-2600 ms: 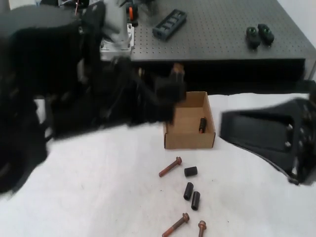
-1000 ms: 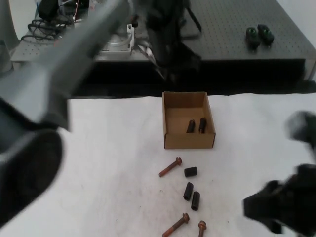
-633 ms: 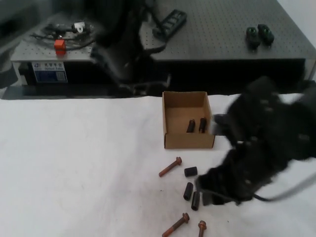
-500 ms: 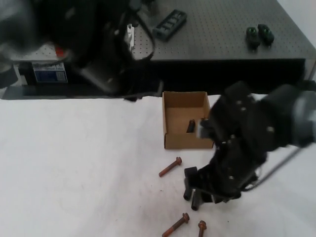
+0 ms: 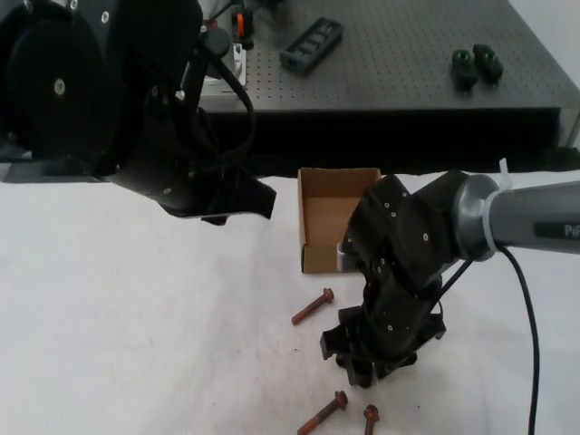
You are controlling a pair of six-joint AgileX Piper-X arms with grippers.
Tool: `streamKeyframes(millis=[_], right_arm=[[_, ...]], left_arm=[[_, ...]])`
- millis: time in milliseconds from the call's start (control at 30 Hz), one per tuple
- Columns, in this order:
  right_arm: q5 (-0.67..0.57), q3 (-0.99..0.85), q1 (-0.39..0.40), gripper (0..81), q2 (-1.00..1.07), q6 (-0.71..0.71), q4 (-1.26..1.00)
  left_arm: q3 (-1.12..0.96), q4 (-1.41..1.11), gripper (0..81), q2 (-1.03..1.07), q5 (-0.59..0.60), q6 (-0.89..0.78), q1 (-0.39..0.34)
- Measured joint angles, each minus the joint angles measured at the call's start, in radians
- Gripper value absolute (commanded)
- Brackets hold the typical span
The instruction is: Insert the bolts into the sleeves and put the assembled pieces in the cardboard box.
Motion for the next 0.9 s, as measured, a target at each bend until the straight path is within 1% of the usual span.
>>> streamKeyframes(millis=[100,167,200,300,400,500,533,567,633,767,833,867,900], right_arm=[[0.031,-0.001,0.000,10.4,0.001,-0.033,0.007],[0.042,-0.001,0.000,2.5,0.001,-0.062,0.011],[0.042,-0.001,0.000,0.2,0.001,-0.070,0.014],[0.042,-0.002,-0.002,0.3,0.001,-0.094,0.024],[0.042,-0.002,-0.019,0.3,0.001,-0.106,0.037],[0.036,0.010,-0.042,0.3,-0.017,-0.110,0.044],[0.042,0.045,-0.081,0.3,-0.055,-0.112,0.053],[0.042,0.104,-0.145,0.3,-0.142,-0.112,0.065],[0.042,0.142,-0.186,0.3,-0.209,-0.112,0.064],[0.032,0.215,-0.241,0.3,-0.348,-0.112,0.064],[0.033,0.247,-0.257,0.3,-0.406,-0.112,0.067],[0.031,0.260,-0.263,0.3,-0.431,-0.112,0.067],[0.028,0.260,-0.264,0.3,-0.431,-0.112,0.067]], left_arm=[[0.000,0.000,24.6,0.014,0.000,0.086,0.000],[0.000,0.000,24.6,0.042,0.000,0.113,0.000],[0.000,0.000,24.6,0.045,0.002,0.134,0.000],[0.000,-0.002,24.6,0.108,0.017,0.160,0.000],[0.000,-0.002,25.3,0.165,0.078,0.181,0.000],[0.000,-0.002,30.8,0.235,0.158,0.187,-0.003],[0.000,0.000,33.1,0.257,0.181,0.190,-0.006],[0.000,0.000,34.9,0.278,0.200,0.195,-0.012],[0.000,0.000,35.4,0.329,0.237,0.199,-0.044],[0.000,0.000,34.8,0.388,0.257,0.204,-0.124],[0.000,-0.006,34.4,0.415,0.268,0.209,-0.174],[0.000,-0.014,33.9,0.436,0.269,0.213,-0.217],[0.000,-0.023,33.4,0.447,0.269,0.216,-0.240]])
